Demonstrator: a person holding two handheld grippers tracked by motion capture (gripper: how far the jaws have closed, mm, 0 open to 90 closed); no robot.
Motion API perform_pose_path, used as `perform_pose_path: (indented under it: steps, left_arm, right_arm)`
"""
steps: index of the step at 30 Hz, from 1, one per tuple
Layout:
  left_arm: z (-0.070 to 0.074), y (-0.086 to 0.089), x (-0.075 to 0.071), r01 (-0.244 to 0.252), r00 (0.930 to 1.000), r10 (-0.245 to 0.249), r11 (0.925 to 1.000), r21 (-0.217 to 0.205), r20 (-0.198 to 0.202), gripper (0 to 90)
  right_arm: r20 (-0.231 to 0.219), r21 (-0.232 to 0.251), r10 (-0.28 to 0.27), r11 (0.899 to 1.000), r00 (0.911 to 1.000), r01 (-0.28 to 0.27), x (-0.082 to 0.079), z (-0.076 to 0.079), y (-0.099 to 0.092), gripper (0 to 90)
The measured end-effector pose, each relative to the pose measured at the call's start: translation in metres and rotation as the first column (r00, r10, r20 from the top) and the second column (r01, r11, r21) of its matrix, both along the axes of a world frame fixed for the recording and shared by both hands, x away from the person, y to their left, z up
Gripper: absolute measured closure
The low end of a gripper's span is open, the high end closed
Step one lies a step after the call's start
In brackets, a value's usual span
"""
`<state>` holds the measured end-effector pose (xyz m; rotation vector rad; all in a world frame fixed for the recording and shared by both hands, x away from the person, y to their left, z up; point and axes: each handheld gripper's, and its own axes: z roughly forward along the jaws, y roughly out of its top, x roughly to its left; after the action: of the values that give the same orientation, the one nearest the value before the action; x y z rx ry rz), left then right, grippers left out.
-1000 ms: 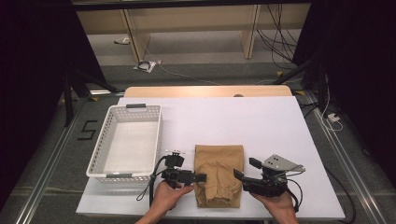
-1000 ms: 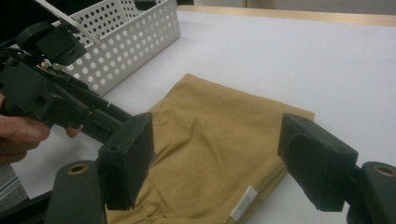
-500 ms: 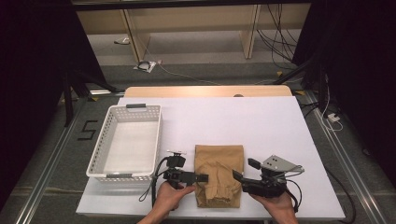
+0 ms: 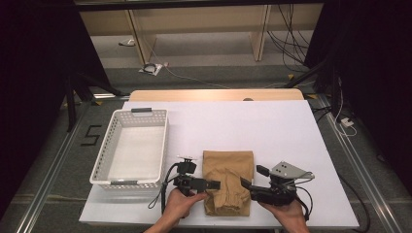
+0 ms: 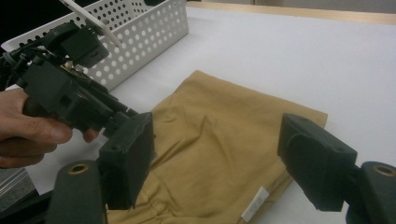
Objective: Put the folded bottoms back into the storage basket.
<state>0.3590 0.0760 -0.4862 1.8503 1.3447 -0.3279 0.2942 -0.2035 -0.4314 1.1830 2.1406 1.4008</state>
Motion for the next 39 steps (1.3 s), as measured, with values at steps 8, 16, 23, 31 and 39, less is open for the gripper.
perform_pose_path:
  steps: [8, 16, 23, 31, 39]
  left_arm:
    - [0.003, 0.002, -0.001, -0.003, 1.0, 0.003, 0.9992, 0.039, 0.005, 28.1]
    - [0.006, 0.003, 0.0, -0.037, 0.9988, 0.033, 0.9921, 0.12, 0.038, 23.9]
    - [0.004, -0.001, 0.001, -0.026, 0.9994, 0.024, 0.9953, 0.093, 0.026, 27.0]
    - [0.003, -0.005, 0.002, -0.014, 0.9999, 0.013, 0.9979, 0.063, 0.011, 30.6]
    - [0.002, -0.011, 0.002, 0.015, 0.9998, -0.015, 0.9988, 0.047, 0.014, 32.1]
  right_arm:
    - [0.0, -0.007, 0.002, 1.0, 1.0, -0.002, 0.0, 0.001, 0.0, 28.5]
    - [0.002, -0.009, 0.002, 1.0, 1.0, -0.002, 0.0, 0.001, -0.001, 28.7]
    - [0.002, -0.006, 0.004, 1.0, 1.0, -0.004, 0.0, 0.0, 0.0, 28.8]
    - [0.002, -0.008, 0.007, 1.0, 1.0, -0.007, 0.0, 0.0, 0.001, 29.0]
    - [0.0, -0.009, 0.01, 1.0, 0.9999, -0.01, 0.0, 0.0, 0.001, 28.9]
